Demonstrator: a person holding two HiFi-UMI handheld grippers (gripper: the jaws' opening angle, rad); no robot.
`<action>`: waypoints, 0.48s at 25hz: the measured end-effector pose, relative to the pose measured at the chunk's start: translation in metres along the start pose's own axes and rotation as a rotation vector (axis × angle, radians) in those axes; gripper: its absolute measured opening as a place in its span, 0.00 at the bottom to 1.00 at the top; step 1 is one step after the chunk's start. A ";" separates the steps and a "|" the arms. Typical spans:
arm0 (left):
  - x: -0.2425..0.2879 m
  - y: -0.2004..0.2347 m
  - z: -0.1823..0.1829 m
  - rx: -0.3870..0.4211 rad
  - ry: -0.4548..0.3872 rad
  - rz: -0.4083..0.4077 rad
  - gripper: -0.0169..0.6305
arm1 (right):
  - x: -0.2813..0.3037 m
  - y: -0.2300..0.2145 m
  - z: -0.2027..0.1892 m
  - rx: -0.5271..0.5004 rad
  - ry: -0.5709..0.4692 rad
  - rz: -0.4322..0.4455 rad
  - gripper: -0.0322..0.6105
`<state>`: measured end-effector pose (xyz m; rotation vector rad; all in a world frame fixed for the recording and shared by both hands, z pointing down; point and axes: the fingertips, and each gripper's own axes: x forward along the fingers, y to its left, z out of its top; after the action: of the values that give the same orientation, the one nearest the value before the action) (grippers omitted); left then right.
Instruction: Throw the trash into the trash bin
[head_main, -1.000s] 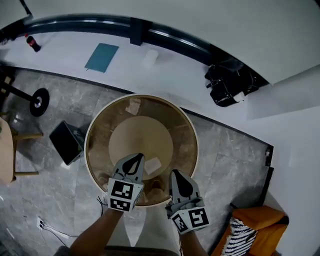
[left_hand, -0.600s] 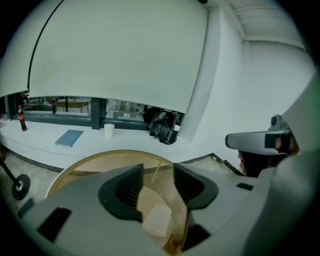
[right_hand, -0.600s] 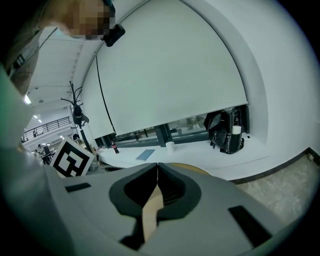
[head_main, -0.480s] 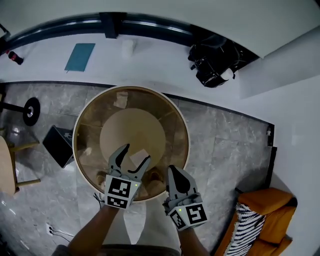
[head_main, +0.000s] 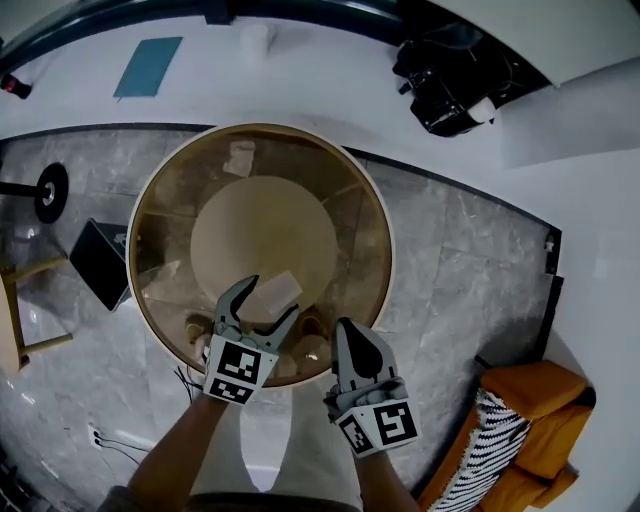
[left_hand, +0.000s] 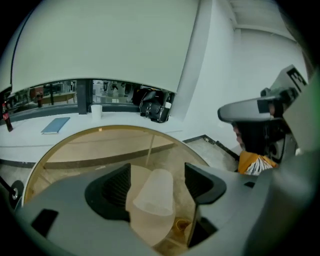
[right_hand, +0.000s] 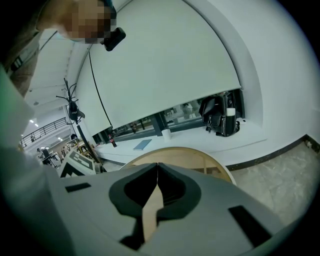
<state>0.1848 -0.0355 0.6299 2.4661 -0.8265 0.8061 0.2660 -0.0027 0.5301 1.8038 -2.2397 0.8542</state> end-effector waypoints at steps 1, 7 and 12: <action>0.005 0.001 -0.012 0.011 0.016 0.002 0.55 | 0.001 -0.001 -0.008 0.005 0.010 0.001 0.08; 0.021 0.006 -0.048 0.005 0.053 -0.004 0.61 | 0.006 -0.002 -0.041 0.014 0.060 0.011 0.08; 0.025 0.003 -0.061 -0.011 0.081 -0.023 0.61 | 0.006 -0.002 -0.048 0.011 0.078 0.013 0.08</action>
<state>0.1756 -0.0147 0.6923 2.4122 -0.7704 0.8845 0.2546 0.0165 0.5732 1.7305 -2.2053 0.9250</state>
